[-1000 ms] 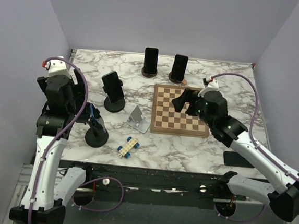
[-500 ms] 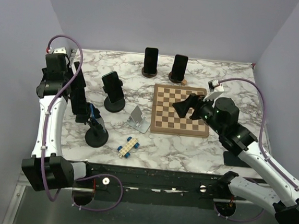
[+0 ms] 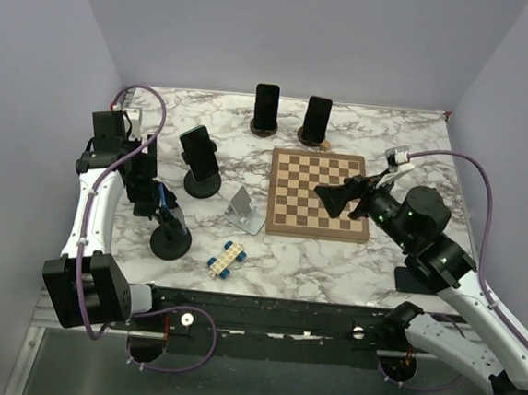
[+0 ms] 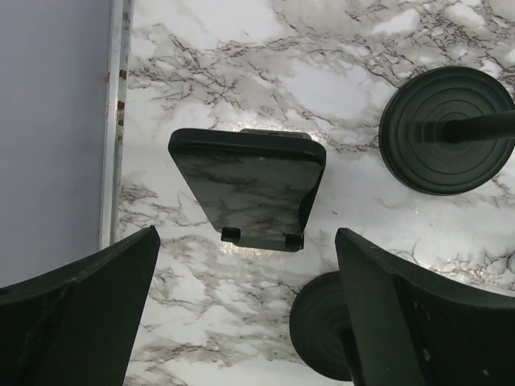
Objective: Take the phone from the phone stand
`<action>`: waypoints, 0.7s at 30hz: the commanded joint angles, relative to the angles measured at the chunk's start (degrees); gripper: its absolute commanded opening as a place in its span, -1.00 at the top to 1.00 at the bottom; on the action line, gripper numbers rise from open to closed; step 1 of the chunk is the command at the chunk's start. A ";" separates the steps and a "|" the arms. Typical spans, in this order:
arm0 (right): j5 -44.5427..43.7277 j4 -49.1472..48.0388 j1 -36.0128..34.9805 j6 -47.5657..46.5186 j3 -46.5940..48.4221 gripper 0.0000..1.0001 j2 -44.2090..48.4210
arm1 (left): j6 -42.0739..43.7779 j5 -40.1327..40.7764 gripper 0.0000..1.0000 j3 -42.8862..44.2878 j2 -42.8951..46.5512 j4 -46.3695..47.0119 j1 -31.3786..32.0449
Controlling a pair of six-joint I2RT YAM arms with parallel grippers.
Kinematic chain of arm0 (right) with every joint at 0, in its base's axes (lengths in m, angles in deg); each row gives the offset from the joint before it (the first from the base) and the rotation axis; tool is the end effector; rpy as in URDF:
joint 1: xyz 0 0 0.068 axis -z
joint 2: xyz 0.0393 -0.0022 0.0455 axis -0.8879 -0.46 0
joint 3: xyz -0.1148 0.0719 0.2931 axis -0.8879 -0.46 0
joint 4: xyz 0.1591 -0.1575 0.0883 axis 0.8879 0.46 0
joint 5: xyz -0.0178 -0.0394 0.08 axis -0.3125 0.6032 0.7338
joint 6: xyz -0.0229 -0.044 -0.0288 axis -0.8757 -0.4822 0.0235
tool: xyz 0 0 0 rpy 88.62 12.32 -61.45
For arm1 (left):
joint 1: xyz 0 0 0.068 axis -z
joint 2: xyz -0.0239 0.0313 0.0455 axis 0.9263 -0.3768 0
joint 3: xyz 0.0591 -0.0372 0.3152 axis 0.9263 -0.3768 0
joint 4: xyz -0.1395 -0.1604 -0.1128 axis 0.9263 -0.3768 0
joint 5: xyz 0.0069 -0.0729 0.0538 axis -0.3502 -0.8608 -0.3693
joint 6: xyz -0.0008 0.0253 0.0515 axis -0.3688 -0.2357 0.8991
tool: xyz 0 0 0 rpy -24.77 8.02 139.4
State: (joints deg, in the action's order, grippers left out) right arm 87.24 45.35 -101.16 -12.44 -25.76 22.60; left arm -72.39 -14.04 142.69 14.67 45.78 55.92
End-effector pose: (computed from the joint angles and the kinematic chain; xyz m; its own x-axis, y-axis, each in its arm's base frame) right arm 0.1031 0.0813 0.4043 -0.3060 0.2446 -0.9201 -0.5363 0.7542 0.3789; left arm 0.2329 0.0498 0.3607 -0.7065 -0.0830 -0.7028 -0.1686 0.9842 0.0533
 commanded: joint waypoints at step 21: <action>3.23 -2.62 -0.13 -1.92 -2.85 -1.00 0.00 | 3.40 -3.91 -0.97 4.80 -9.09 1.44 -1.33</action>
State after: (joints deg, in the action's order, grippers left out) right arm 89.08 44.34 -101.16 -13.55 -28.06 22.74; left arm -69.84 -18.96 148.57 6.08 46.20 55.07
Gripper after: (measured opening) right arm 0.998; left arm 0.987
